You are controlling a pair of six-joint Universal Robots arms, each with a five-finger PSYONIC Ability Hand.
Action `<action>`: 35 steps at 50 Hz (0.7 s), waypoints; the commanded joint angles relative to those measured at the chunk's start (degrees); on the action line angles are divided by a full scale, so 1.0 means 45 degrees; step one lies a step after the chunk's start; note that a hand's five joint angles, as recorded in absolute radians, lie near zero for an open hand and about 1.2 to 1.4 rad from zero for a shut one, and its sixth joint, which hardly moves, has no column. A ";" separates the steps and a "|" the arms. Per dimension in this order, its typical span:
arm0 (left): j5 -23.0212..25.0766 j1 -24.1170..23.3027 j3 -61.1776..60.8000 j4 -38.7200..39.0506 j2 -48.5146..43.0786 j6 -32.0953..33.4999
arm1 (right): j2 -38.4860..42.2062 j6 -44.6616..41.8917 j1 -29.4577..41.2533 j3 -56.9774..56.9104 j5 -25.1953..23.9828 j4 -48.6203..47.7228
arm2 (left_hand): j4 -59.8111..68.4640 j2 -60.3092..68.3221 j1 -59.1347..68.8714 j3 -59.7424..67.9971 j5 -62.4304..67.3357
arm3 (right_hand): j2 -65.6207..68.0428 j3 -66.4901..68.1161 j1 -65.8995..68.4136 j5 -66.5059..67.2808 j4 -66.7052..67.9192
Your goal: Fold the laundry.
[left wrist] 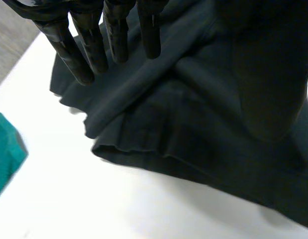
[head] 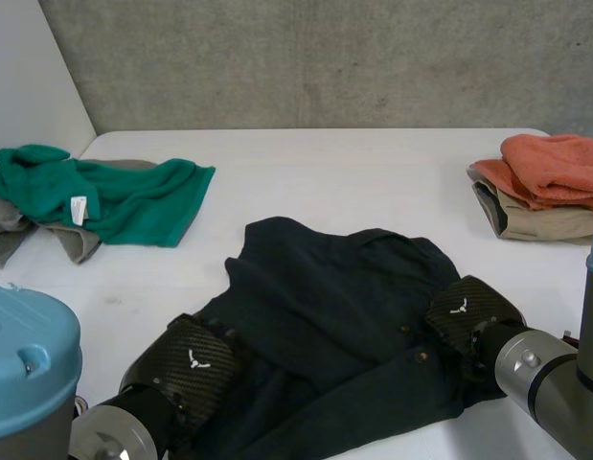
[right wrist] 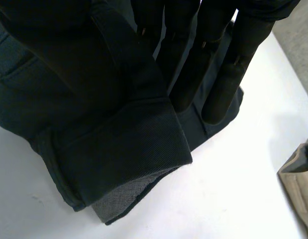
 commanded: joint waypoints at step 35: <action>0.0996 0.0386 -0.0377 -0.0906 -0.0847 0.0572 | -0.1460 -0.2393 -0.1371 0.0286 -0.0972 0.3365 | 1.3943 1.3902 1.3874 1.3946 1.4073 | 0.2847 0.2779 0.3368 0.3230 0.2568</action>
